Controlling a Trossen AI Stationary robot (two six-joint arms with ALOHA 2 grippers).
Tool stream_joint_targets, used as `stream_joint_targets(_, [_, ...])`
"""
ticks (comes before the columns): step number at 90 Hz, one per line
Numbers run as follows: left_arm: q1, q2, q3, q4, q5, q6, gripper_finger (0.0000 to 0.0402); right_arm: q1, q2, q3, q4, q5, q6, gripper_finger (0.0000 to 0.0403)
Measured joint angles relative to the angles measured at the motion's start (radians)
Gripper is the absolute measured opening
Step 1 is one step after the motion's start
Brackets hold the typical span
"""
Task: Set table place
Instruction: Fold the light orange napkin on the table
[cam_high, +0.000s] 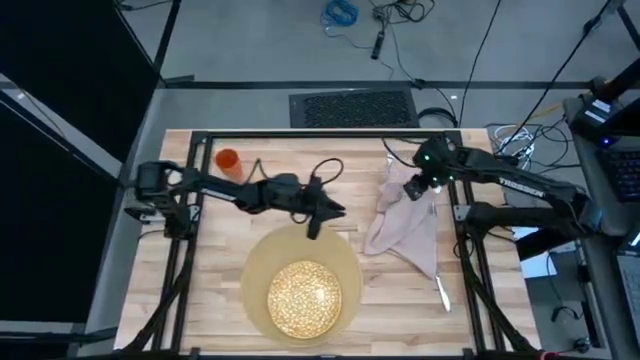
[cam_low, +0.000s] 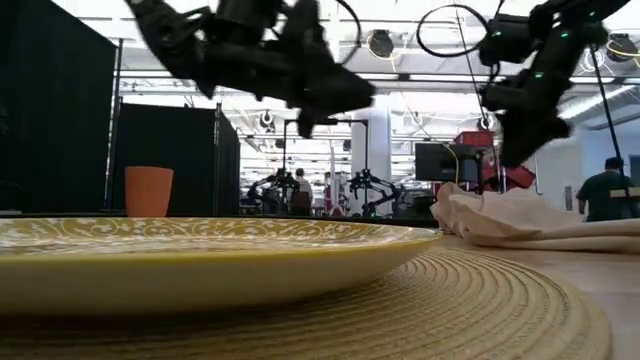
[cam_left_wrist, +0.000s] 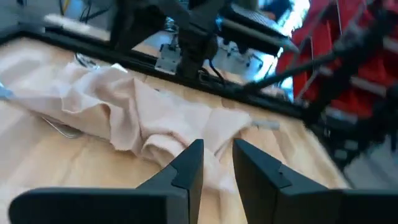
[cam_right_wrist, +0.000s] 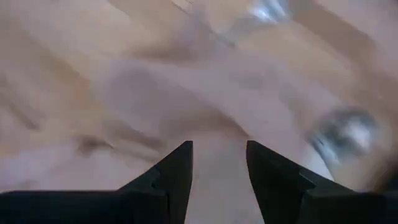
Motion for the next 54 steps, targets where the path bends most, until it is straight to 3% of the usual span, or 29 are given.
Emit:
stream_joint_targets(11, [0.005,0.100,0.087,-0.037,-0.001,-0.085,0.0070,0.013,-0.043,-0.033,-0.038,0.137,0.063,0.0137])
stream_joint_targets(34, [-0.003,0.246,0.178,-0.126,0.019,-0.138,0.0070,0.013,-0.049,-0.088,0.017,0.137,0.048,0.0137])
stream_joint_targets(54, [-0.040,0.252,0.189,-0.118,0.046,-0.171,0.0070,0.013,-0.049,-0.088,0.023,0.141,0.044,0.0137])
